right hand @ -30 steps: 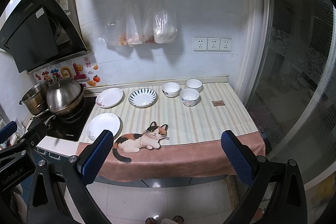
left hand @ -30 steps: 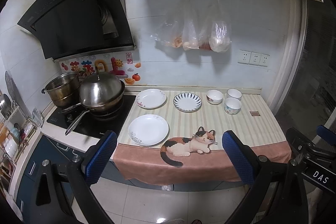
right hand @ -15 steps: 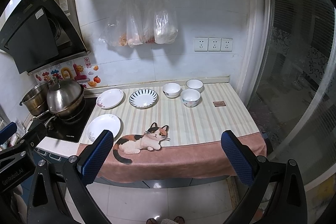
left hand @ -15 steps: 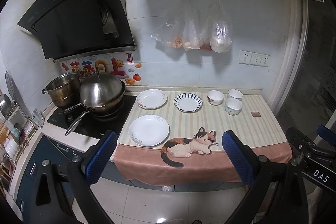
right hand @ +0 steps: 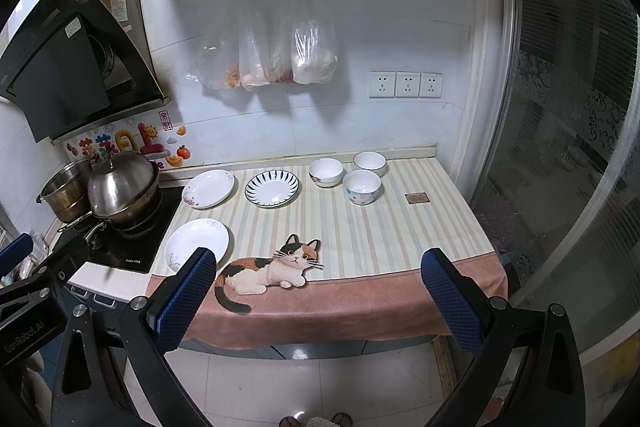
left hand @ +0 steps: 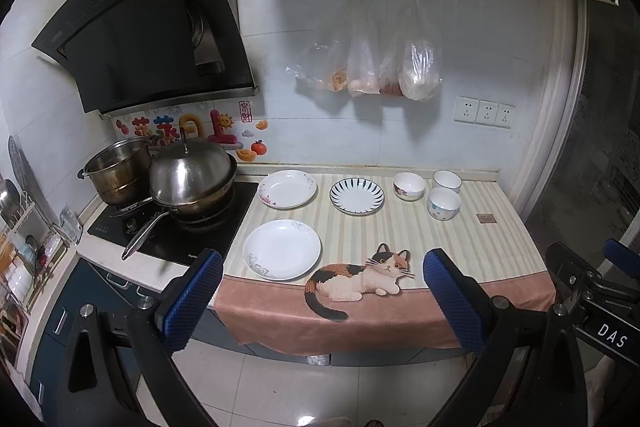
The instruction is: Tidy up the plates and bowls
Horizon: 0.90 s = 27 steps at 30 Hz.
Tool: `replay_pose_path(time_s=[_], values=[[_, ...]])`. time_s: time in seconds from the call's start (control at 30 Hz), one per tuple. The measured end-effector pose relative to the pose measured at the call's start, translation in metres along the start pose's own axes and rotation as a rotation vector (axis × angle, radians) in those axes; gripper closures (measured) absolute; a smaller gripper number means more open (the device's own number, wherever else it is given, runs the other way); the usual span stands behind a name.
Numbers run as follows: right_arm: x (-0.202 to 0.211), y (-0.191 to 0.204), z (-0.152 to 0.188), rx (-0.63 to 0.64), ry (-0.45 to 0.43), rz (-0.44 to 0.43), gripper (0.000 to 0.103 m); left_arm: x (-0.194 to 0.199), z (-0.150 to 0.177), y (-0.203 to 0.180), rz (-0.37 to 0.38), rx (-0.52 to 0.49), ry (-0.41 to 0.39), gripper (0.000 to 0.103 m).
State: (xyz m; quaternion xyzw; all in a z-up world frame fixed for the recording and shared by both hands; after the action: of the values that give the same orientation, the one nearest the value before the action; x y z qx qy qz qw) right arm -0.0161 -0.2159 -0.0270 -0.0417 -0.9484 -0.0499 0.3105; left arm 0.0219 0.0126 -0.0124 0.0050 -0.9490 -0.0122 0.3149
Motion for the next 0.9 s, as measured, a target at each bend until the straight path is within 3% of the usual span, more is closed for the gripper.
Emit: replay_pose_path(time_s=[0.23, 0.5, 0.67, 0.9], values=[[-0.003, -0.001, -0.001, -0.003, 0.000, -0.006, 0.000, 0.000, 0.000, 0.001, -0.004, 0.002, -0.004, 0.000], [-0.032, -0.012, -0.006, -0.038, 0.040, -0.060, 0.000, -0.041, -0.010, -0.006, -0.060, 0.015, 0.019, 0.000], [-0.092, -0.006, -0.002, -0.056, 0.138, -0.205, 0.000, -0.085, -0.007, 0.009, -0.157, 0.044, 0.055, 0.000], [-0.191, 0.037, 0.002, -0.010, 0.255, -0.287, 0.000, -0.160, 0.000, 0.040, -0.248, 0.043, 0.143, 0.000]])
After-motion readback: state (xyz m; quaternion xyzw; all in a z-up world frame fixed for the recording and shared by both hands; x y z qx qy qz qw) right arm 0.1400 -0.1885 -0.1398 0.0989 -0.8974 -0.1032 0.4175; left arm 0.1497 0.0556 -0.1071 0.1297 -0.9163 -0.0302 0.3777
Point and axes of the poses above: each gripper's, at about its wrist camera, not at the fingertips, and x roughly against the way its jaws point, y to its left, z to its underside, the point moved 4 cm from there along -x, roughly the way its jaws point, and after that the axes turned 1 degree about -z, right-handed, at the moved point
